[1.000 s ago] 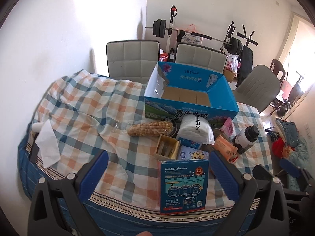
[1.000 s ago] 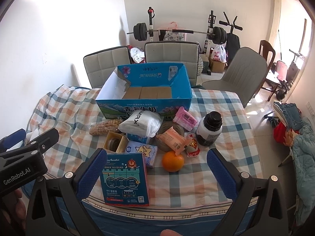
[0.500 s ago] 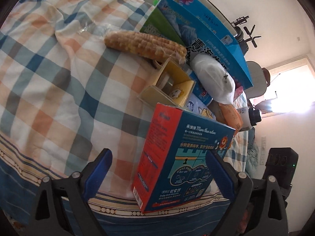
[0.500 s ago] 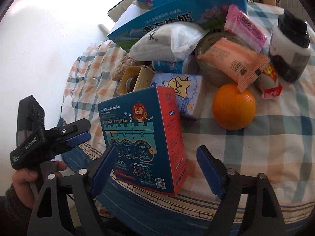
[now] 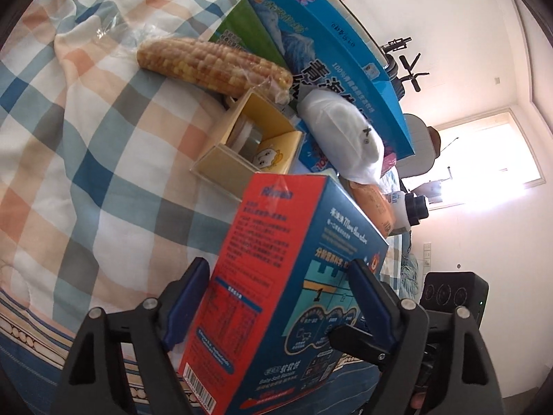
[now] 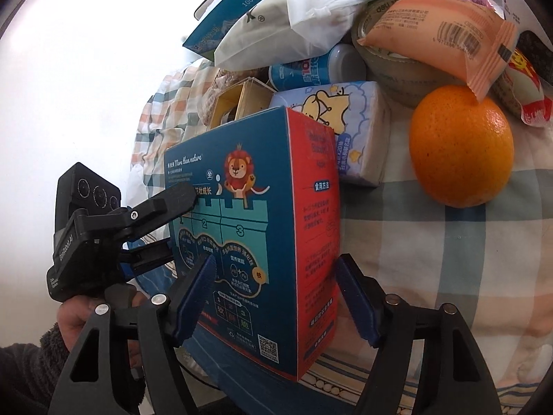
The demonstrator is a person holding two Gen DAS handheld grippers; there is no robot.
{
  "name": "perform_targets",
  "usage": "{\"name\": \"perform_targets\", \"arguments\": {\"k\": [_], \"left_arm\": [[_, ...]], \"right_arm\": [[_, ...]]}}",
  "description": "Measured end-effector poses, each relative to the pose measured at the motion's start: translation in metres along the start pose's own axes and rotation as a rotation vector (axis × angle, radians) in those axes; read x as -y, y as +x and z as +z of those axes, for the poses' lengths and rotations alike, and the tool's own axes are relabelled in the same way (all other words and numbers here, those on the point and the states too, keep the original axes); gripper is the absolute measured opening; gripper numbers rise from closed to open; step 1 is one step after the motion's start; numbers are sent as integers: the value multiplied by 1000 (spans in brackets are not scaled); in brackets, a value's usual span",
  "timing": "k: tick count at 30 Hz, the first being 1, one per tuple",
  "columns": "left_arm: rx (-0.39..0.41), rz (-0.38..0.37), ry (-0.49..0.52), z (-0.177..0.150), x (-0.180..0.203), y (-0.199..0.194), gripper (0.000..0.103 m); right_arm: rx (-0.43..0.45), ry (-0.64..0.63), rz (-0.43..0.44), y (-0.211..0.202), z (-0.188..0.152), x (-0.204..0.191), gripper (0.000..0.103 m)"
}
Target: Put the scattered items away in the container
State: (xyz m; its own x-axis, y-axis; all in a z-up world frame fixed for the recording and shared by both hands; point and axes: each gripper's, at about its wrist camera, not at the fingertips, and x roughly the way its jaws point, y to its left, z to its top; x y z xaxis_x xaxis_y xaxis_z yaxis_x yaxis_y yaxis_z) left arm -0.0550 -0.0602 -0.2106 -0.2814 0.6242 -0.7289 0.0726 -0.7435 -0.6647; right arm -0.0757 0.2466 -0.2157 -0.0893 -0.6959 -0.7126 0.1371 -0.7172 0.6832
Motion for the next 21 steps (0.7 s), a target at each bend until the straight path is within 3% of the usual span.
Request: {"name": "perform_targets", "arguments": {"k": [5, 9, 14, 21], "left_arm": [[41, 26, 40, 2, 35, -25, 81], [66, 14, 80, 30, 67, -35, 81], [98, -21, 120, 104, 110, -29, 81], [81, -27, 108, 239, 133, 31, 82]], "right_arm": [[33, -5, 3, -28, -2, -18, 74], [95, -23, -10, -64, 20, -38, 74], [183, -24, -58, -92, 82, -68, 74], [277, -15, -137, -97, 204, -74, 74]]}}
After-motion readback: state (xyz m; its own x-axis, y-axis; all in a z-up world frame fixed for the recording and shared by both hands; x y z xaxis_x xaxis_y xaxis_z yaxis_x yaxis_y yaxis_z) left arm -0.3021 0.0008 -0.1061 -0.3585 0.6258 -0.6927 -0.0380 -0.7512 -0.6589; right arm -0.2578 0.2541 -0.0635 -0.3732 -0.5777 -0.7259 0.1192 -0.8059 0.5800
